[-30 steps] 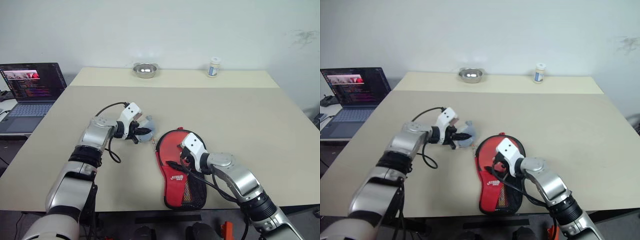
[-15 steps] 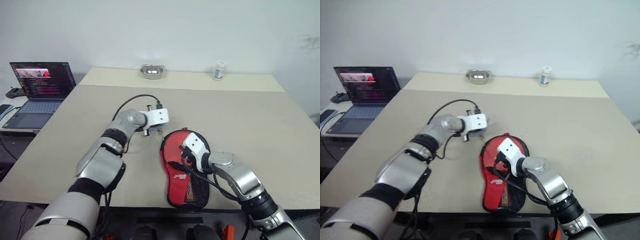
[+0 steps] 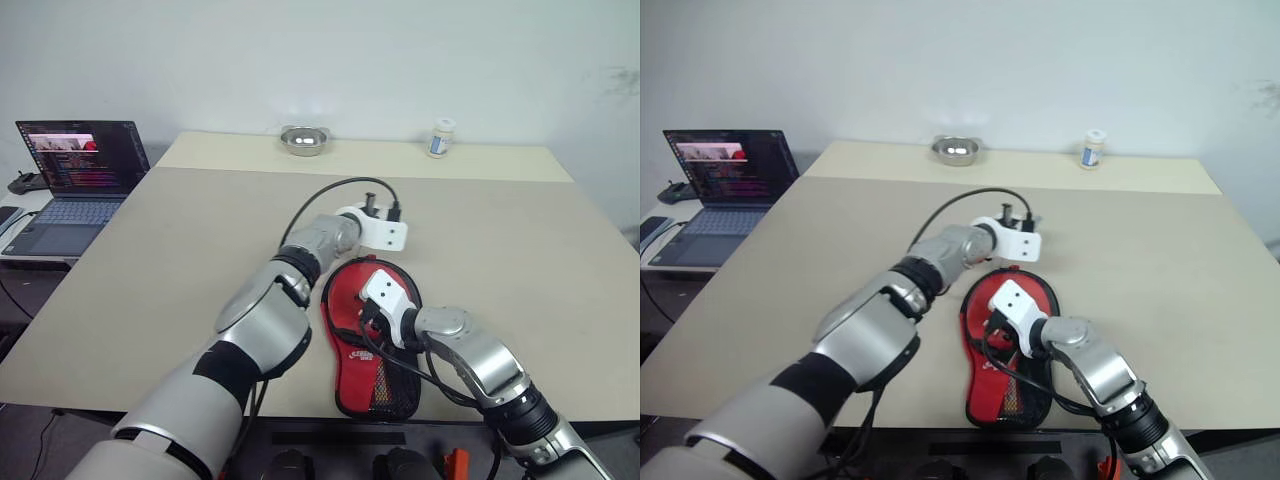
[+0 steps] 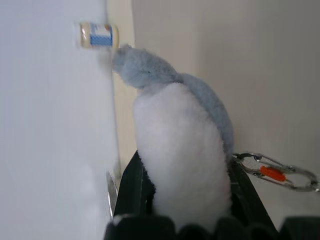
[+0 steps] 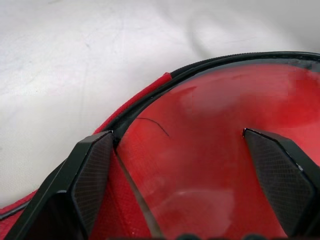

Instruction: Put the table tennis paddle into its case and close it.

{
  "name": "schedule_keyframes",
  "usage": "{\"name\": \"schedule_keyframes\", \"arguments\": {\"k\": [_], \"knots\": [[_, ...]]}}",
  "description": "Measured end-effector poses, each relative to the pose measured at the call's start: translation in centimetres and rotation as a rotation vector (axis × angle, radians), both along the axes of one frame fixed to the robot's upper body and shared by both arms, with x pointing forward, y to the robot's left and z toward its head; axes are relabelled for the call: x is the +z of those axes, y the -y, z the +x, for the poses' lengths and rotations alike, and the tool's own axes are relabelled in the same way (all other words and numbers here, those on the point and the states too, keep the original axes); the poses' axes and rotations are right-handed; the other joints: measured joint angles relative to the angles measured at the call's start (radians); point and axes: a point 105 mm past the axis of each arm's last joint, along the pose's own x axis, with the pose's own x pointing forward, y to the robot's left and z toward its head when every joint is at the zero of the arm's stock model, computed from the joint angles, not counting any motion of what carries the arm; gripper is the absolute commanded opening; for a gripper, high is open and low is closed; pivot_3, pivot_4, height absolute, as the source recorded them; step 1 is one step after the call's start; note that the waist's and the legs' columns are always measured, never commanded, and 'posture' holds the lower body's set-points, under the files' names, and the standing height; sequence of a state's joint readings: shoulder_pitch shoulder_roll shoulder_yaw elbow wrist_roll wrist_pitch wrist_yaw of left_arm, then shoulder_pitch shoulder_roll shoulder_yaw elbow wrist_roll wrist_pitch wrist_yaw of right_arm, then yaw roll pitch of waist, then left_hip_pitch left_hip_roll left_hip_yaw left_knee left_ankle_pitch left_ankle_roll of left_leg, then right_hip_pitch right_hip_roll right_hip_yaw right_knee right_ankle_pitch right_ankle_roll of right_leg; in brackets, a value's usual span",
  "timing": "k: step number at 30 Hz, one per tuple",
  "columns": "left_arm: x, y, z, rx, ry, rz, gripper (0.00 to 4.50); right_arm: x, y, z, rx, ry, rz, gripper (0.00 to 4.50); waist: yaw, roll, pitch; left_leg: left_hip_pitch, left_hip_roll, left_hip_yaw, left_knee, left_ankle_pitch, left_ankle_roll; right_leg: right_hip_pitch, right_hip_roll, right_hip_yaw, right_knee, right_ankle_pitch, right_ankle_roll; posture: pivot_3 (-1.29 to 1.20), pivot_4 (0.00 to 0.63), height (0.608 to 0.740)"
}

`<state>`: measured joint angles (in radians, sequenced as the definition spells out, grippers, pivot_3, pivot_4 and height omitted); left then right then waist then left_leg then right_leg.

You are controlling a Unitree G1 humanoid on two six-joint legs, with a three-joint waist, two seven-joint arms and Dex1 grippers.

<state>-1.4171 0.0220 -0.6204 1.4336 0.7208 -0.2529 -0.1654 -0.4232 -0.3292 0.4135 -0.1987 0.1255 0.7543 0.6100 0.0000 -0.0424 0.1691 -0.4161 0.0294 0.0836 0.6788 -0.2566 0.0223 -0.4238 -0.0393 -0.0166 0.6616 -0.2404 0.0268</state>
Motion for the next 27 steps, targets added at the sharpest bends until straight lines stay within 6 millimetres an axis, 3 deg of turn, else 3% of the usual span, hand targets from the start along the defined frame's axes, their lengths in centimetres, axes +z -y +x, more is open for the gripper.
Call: {"name": "schedule_keyframes", "arguments": {"k": [7,13,17,18,27], "knots": [[0.3,4.9,-2.1,-0.089,-0.071,-0.120,0.52,0.0,-0.1,-0.3,-0.002,0.001,-0.004,4.50,0.001,0.000,0.000,0.000,0.000,0.000,0.000,0.000,0.000,0.000,0.000,0.000,0.000,0.000,0.001,0.00,0.150,0.740],[-0.4,7.0,-3.5,-0.134,-0.191,-0.182,0.52,0.0,-0.1,-0.2,-0.008,0.004,-0.006,4.50,0.001,0.001,0.000,0.000,0.000,0.000,0.000,0.000,0.000,0.000,0.000,0.000,0.000,0.000,0.001,0.00,0.150,0.740],[-0.9,7.2,-3.9,-0.151,-0.246,-0.165,0.52,0.0,-0.3,-0.3,-0.008,0.002,-0.003,4.50,-0.001,0.001,0.000,0.000,0.000,0.000,0.000,0.000,0.000,0.000,0.000,0.000,0.000,0.000,0.001,0.00,0.150,0.740],[-1.1,7.2,-4.1,-0.155,-0.272,-0.165,1.26,0.0,-0.3,-0.3,-0.008,0.002,-0.003,4.50,-0.001,0.001,0.000,0.000,0.000,0.000,0.000,0.000,0.000,0.000,0.000,0.000,0.000,0.000,0.000,0.00,0.150,0.740],[-2.0,7.3,-4.7,-0.180,-0.379,-0.186,4.48,0.0,-0.4,-0.1,-0.008,-0.001,-0.003,4.50,-0.002,0.003,-0.002,0.001,0.000,0.000,0.000,0.000,0.000,0.001,0.000,0.000,0.000,0.001,-0.002,0.00,0.150,0.740]]}}
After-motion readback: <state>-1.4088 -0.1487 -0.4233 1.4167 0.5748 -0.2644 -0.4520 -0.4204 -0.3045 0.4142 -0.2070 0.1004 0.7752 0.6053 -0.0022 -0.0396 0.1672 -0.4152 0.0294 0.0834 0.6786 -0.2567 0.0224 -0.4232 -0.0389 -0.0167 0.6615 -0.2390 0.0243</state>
